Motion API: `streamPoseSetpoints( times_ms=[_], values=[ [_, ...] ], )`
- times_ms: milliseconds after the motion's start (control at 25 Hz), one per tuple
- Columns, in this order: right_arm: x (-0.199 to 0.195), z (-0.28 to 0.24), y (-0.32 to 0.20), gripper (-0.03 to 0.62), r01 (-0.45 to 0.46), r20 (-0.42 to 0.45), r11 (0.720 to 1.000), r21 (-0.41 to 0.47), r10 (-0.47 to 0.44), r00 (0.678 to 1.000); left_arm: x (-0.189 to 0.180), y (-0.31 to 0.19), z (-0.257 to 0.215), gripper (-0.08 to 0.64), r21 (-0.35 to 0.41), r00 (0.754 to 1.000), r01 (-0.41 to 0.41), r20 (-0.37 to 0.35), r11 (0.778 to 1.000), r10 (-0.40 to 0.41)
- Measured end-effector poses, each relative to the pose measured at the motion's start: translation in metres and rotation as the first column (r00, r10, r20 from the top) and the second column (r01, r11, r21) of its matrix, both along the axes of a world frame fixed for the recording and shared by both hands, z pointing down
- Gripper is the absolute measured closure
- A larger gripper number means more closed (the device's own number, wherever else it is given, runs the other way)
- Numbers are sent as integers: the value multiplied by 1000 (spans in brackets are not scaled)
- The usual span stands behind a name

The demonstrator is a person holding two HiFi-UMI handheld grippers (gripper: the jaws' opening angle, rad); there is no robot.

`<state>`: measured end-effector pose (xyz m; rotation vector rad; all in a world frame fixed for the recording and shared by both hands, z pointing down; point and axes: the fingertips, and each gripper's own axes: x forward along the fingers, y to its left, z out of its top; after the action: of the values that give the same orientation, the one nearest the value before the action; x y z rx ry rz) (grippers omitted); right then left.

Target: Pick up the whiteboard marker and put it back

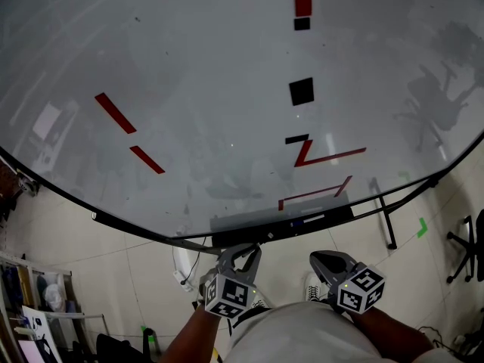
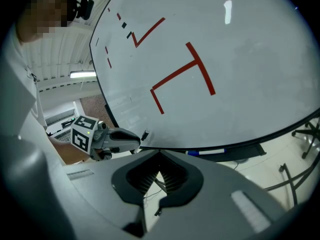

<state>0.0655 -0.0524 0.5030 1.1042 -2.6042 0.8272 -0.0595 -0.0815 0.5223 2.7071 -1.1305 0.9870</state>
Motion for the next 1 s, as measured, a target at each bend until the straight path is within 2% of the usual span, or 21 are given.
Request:
streamPoseSetpoints(
  times_ms=[240, 520, 720, 1000],
  values=[
    [-1, 0, -2, 591, 0, -1, 1000, 0, 0, 1000, 0, -5, 10, 507, 39, 992, -48, 120, 998, 43],
    [-1, 0, -2, 591, -2, -1, 1000, -1, 2, 1000, 1, -10, 19, 508, 48, 981, -71, 186, 996, 61],
    [1, 1, 1, 591, -1, -10, 1000, 1, 1, 1000, 6, -11, 32, 506, 88, 940, -148, 322, 985, 112],
    [6, 3, 6, 591, -4, -20, 1000, 0, 4, 1000, 7, -20, 45, 506, 106, 893, -202, 428, 974, 139]
  ],
)
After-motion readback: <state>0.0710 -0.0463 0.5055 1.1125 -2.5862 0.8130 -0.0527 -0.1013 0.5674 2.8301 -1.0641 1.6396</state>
